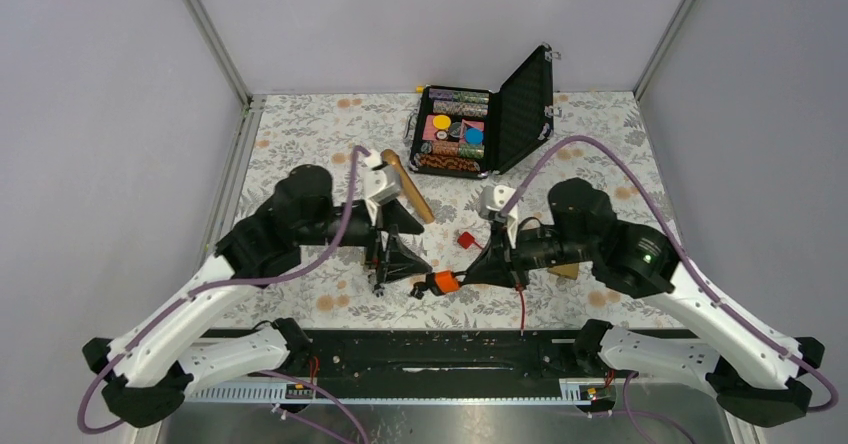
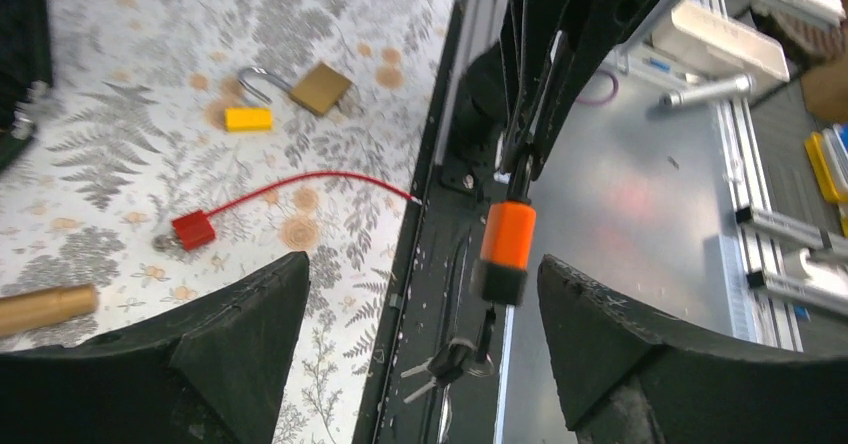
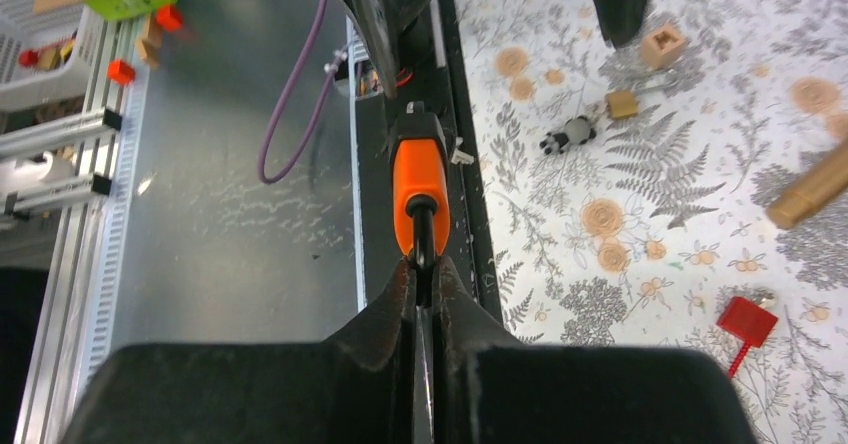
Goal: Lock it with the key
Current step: Lock the lock.
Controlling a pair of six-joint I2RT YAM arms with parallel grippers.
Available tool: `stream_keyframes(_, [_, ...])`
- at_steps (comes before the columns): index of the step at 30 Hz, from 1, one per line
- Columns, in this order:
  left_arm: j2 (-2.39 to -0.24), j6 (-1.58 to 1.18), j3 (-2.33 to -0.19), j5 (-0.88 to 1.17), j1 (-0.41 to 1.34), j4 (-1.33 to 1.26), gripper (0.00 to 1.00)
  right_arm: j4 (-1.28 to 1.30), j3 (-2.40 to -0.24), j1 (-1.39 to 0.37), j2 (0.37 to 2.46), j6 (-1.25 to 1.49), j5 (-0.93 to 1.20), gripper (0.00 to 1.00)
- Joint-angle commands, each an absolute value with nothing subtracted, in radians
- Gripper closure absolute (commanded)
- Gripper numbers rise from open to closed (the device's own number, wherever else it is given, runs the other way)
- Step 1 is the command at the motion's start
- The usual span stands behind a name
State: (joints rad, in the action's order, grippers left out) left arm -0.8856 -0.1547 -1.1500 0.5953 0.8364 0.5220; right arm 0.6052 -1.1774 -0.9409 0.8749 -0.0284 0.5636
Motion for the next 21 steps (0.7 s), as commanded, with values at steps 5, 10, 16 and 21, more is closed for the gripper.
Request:
stream_keyframes(5, [-0.966, -0.061, -1.074, 0.819, 0.887, 0.451, 0.22, 0.614, -1.250, -0.945, 0.968, -0.105, 0.663, 1.00])
stream_keyframes(10, [-0.974, -0.053, -1.038, 0.831, 0.907, 0.434, 0.48, 0.594, -1.270, -0.945, 1.001, -0.093, 0.702, 1.00])
stream_keyframes(16, [-0.982, -0.037, -1.056, 0.839, 0.909, 0.434, 0.52, 0.594, -1.299, -0.947, 1.036, -0.098, 0.736, 1.00])
stream_keyframes(21, [-1.014, -0.037, -1.084, 0.843, 0.909, 0.435, 0.46, 0.588, -1.321, -0.947, 1.071, -0.090, 0.746, 1.00])
